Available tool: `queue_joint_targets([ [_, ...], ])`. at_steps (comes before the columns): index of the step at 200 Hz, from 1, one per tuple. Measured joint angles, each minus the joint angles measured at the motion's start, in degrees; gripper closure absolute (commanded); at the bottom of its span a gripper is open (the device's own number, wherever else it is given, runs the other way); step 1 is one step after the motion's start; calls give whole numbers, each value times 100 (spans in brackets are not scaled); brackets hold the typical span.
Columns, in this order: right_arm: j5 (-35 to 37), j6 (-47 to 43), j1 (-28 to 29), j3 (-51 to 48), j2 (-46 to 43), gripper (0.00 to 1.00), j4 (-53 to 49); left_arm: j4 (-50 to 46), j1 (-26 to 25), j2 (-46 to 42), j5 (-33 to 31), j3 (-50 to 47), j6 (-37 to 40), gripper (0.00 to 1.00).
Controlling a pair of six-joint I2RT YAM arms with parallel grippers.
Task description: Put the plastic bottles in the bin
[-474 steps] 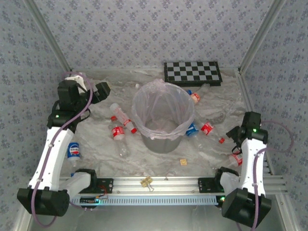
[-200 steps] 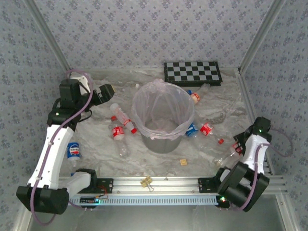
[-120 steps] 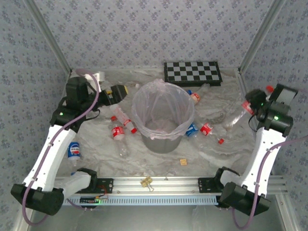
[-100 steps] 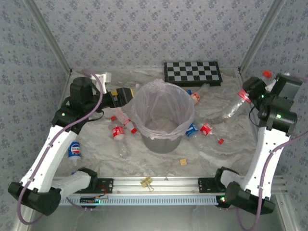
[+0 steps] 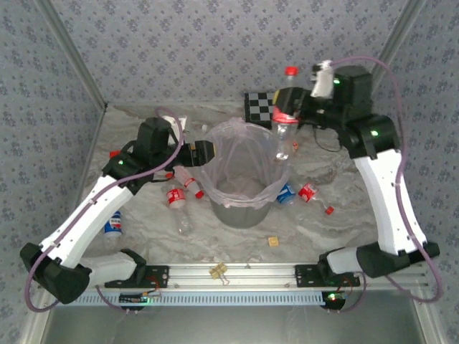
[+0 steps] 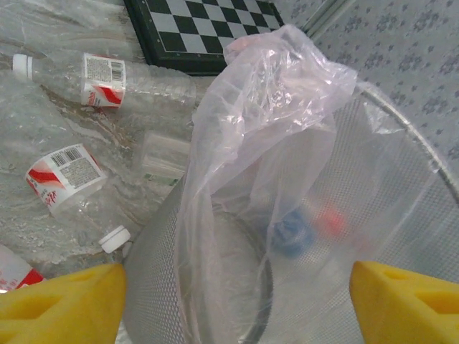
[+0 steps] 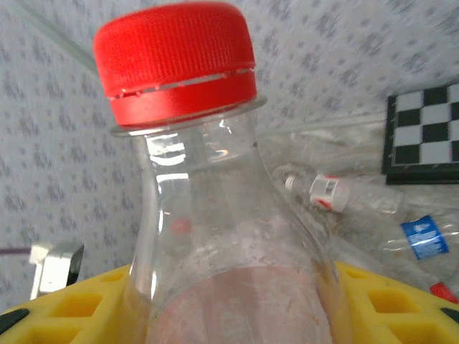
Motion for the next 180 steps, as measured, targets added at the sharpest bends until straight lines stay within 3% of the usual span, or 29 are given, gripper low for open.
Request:
queue_joint_targets([
  [79,1294,-1530,1974,11,1003,49,-1029,146,-245,186,-302,-175,-212,52],
  [142,2153,-1950,2505,-868,1204,48,-1086,162,-267,203,-621,-179,-219,67],
  [180,2343,-1952,2588,-1360,1460,43,-752,229,-299,295,-667,-179,-232,70],
])
